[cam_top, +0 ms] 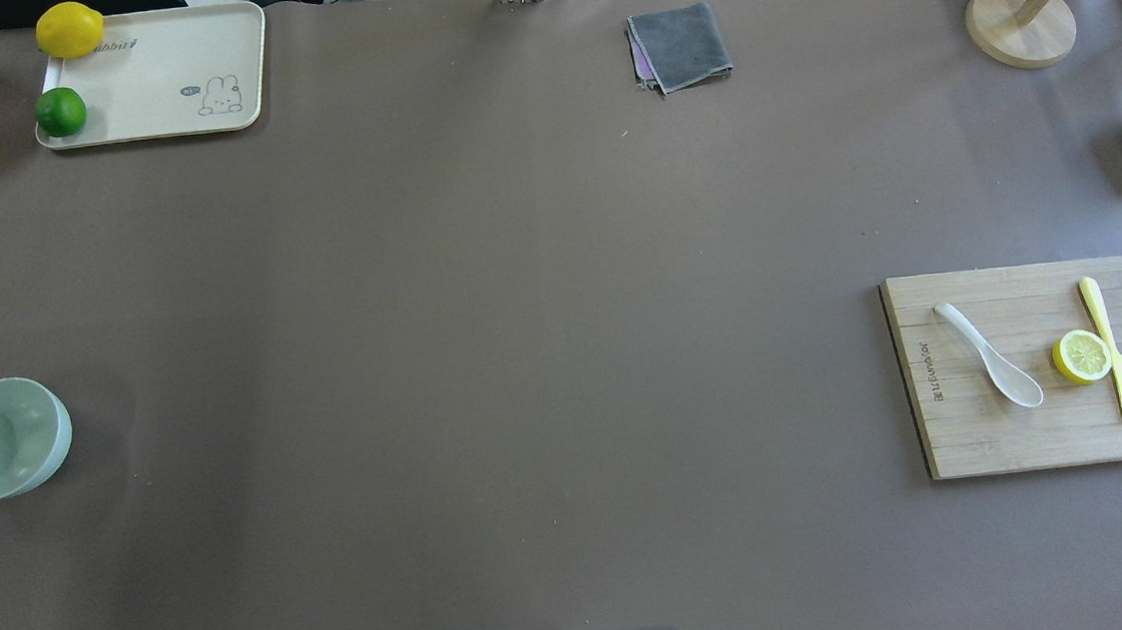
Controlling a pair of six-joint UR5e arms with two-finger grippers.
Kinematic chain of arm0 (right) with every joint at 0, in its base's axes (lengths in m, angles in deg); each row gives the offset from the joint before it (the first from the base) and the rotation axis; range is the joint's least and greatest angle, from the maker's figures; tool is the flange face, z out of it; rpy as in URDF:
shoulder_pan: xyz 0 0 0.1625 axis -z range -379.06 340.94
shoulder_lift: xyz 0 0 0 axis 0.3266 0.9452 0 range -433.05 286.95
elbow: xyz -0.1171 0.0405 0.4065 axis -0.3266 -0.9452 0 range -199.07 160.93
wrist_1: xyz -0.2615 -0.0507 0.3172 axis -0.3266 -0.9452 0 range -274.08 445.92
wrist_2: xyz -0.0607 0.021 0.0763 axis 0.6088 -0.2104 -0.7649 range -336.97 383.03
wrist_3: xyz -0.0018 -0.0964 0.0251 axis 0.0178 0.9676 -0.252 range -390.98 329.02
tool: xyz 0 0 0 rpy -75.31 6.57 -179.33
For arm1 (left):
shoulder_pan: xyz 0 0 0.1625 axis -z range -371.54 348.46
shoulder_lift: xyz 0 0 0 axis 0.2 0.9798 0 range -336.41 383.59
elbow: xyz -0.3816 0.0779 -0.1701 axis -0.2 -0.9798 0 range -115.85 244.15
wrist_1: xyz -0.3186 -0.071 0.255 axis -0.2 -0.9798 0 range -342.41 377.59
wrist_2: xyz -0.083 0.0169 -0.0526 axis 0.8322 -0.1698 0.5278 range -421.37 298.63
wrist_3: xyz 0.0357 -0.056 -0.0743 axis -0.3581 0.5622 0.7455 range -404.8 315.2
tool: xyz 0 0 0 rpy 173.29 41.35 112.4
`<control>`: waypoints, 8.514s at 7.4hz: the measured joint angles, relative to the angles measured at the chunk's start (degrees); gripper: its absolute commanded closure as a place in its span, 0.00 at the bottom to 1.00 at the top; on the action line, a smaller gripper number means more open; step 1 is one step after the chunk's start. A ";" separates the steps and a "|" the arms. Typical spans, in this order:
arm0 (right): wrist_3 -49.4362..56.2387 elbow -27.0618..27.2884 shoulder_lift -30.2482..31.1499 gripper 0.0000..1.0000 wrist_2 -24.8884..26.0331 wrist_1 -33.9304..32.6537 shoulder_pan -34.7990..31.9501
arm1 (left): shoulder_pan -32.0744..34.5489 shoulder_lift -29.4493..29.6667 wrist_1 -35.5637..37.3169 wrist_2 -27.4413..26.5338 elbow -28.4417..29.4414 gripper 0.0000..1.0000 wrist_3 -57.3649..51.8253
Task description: Place spoon in bowl
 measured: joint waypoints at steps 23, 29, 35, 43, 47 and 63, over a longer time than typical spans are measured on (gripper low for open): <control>0.27 1.30 -2.60 0.00 -0.23 0.08 1.13 | -1.55 0.69 -4.70 0.28 0.11 0.02 0.32; -0.20 1.32 -6.40 0.00 -1.01 0.01 6.34 | -10.53 2.71 -13.73 6.38 6.61 0.02 10.41; -0.43 4.46 -6.81 0.00 -3.12 0.10 11.16 | -21.20 2.50 -23.17 6.32 12.40 0.02 11.07; -0.67 5.87 -9.98 0.00 -3.08 0.03 17.62 | -26.95 1.94 -36.83 7.94 21.60 1.00 15.99; -2.31 5.80 -10.00 0.00 -3.08 0.03 17.86 | -26.34 0.59 -38.82 14.08 12.50 1.00 28.78; -15.56 5.05 -12.96 0.00 1.07 4.49 21.68 | -56.73 48.07 -1.58 -28.56 14.06 0.02 61.50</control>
